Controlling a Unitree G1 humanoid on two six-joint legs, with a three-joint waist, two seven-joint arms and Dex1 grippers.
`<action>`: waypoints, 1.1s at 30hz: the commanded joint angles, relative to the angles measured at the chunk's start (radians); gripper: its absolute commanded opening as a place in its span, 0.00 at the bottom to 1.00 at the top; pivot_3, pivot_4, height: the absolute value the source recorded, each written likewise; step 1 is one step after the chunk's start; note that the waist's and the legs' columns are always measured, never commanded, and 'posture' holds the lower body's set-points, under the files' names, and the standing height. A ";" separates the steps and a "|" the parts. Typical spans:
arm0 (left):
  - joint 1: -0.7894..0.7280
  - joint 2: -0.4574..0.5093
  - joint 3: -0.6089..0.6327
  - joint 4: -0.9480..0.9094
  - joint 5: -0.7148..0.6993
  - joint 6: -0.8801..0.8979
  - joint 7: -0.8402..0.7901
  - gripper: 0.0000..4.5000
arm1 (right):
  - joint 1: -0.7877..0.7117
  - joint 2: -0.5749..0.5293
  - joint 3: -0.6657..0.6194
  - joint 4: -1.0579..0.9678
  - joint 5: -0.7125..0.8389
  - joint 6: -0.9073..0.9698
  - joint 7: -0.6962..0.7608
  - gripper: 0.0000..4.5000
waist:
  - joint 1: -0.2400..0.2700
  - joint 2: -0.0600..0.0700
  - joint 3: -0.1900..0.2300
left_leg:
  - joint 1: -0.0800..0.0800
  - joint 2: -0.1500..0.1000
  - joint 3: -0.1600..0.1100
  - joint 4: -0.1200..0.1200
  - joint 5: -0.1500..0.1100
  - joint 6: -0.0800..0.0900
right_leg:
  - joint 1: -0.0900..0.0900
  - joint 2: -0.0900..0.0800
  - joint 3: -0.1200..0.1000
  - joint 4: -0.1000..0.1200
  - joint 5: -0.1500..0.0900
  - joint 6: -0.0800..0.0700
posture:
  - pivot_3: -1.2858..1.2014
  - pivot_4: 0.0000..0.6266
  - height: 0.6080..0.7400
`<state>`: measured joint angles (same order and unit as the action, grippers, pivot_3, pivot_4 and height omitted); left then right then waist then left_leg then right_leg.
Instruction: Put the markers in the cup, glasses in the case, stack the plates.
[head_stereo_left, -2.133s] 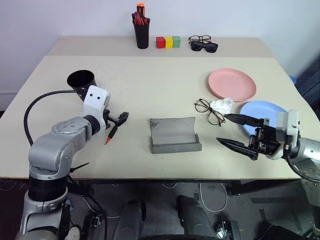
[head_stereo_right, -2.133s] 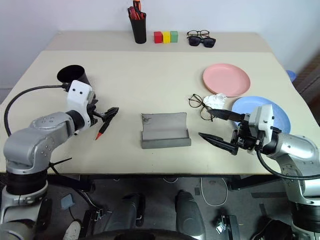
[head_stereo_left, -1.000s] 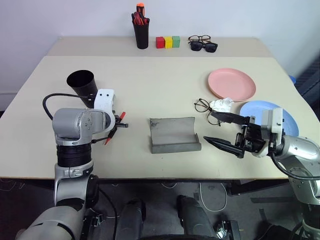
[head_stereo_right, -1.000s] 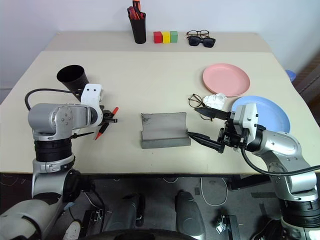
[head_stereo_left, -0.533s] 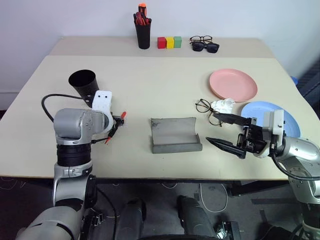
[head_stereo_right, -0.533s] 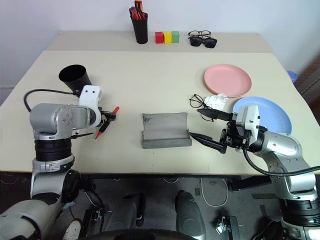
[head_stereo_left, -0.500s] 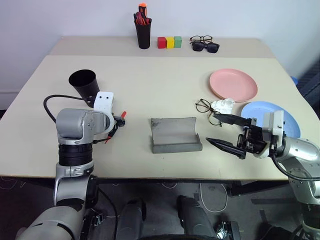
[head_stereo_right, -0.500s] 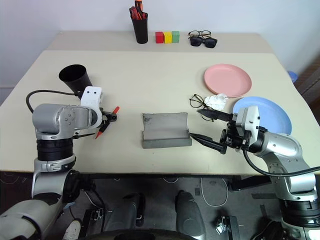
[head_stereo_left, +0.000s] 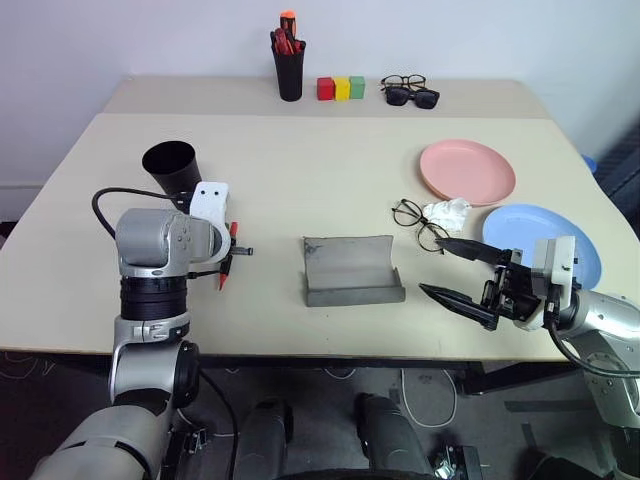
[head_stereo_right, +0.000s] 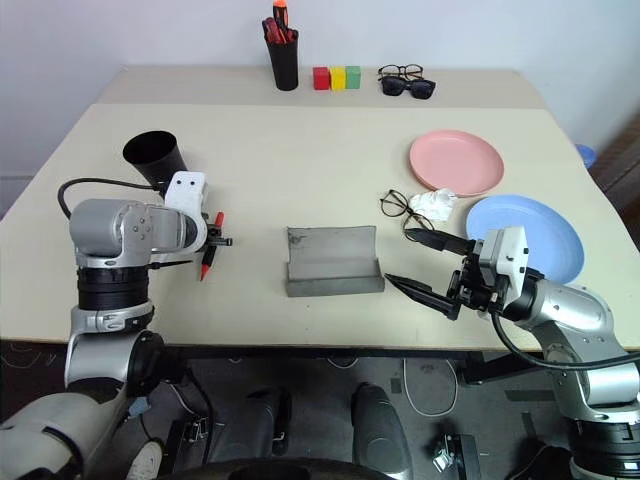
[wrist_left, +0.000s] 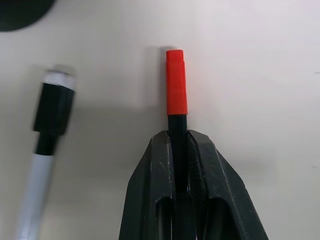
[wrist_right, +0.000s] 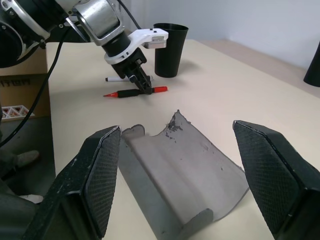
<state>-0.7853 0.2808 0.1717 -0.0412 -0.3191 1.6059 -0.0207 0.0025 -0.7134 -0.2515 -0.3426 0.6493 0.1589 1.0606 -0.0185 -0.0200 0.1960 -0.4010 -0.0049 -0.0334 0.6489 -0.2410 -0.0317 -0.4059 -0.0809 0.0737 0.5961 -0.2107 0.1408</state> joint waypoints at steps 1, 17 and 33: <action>-0.025 -0.039 0.022 -0.219 -0.053 -0.090 -0.059 0.03 | -0.058 0.015 -0.010 0.018 0.009 -0.020 -0.002 0.81 | 0.003 -0.002 0.001 | -0.002 0.000 0.000 0.000 0.000 0.000 | -0.002 0.000 0.000 0.000 0.000 0.000 | 0.52 0.24 1.00; 0.089 0.117 -0.081 -0.012 0.536 -1.324 0.343 0.03 | -0.378 0.172 0.147 0.255 -0.051 -0.047 0.037 0.81 | 0.012 -0.001 0.001 | -0.007 0.000 -0.001 0.000 0.001 -0.002 | -0.005 0.000 -0.001 -0.002 0.003 0.002 | 0.52 0.24 1.00; -0.137 0.114 -0.079 0.623 0.531 -1.731 0.405 0.03 | -0.305 0.152 0.095 0.168 -0.042 -0.029 -0.019 0.81 | 0.005 -0.001 0.001 | -0.006 -0.001 -0.001 -0.001 0.001 -0.002 | -0.006 0.000 -0.002 0.000 0.004 0.005 | 0.52 0.24 1.00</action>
<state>-0.8832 0.3927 0.0779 0.5626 0.2149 -0.0835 0.3771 -0.3050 -0.5429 -0.1181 -0.1202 0.5855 0.1288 1.0530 -0.0139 -0.0211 0.1966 -0.4074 -0.0055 -0.0345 0.6482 -0.2396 -0.0334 -0.4116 -0.0813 0.0717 0.5961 -0.2065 0.1454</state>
